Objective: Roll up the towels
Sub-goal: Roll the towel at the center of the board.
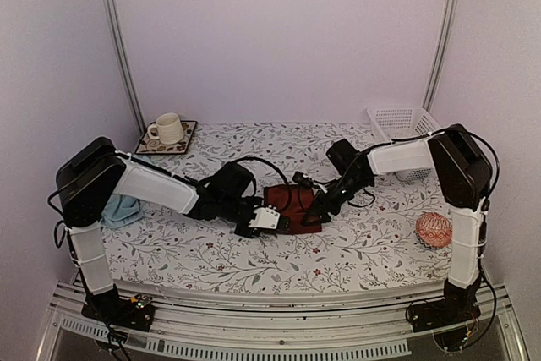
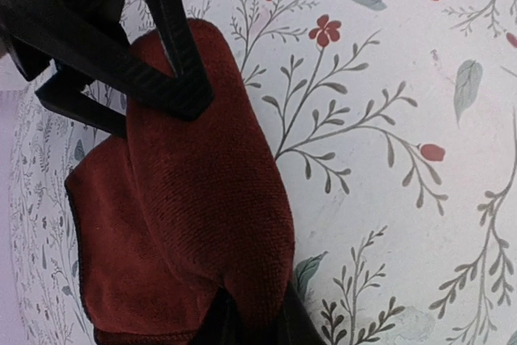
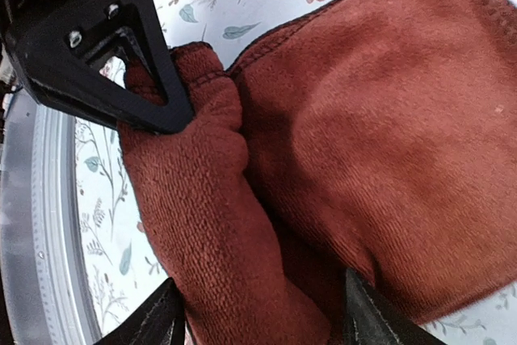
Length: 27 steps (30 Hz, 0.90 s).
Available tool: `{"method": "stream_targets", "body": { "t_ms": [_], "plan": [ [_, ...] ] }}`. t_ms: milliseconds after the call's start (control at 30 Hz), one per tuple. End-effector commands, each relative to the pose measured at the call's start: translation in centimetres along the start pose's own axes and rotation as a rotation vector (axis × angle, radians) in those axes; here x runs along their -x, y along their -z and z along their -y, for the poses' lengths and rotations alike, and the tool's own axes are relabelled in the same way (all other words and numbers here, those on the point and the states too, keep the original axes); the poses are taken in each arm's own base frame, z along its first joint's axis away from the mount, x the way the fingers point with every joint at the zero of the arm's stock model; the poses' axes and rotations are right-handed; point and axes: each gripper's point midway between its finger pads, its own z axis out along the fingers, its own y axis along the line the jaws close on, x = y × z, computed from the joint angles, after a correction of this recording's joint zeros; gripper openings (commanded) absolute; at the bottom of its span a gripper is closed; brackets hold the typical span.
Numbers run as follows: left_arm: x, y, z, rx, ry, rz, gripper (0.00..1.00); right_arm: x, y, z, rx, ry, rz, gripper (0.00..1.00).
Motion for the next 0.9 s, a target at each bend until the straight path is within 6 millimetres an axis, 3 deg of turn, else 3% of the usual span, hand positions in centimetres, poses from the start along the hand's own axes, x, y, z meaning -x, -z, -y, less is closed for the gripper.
{"method": "stream_targets", "body": {
  "t_ms": [0,167,300,433,700,867],
  "plan": [
    [1.3,1.1,1.0,-0.157,0.119,0.07,0.0,0.6,3.5,1.3,-0.178,0.116,0.037,0.7],
    [1.1,1.3,0.8,-0.247,0.229,0.1,0.0,0.4,5.2,0.4,-0.259,0.252,0.075,0.76],
    [-0.3,0.2,1.9,-0.367,0.354,0.071,0.0,0.6,6.5,-0.3,-0.325,0.367,0.113,0.79],
    [-0.4,-0.2,2.0,-0.393,0.415,0.074,0.0,1.2,7.7,-1.5,-0.363,0.459,0.144,0.8],
    [-0.6,-0.3,1.5,-0.472,0.584,0.123,0.0,0.4,5.4,-6.4,-0.297,0.805,0.115,0.82],
    [-1.0,-0.3,0.1,-0.515,0.691,0.177,0.0,0.2,3.4,-5.9,-0.334,0.897,0.079,0.81]
  ]
}}
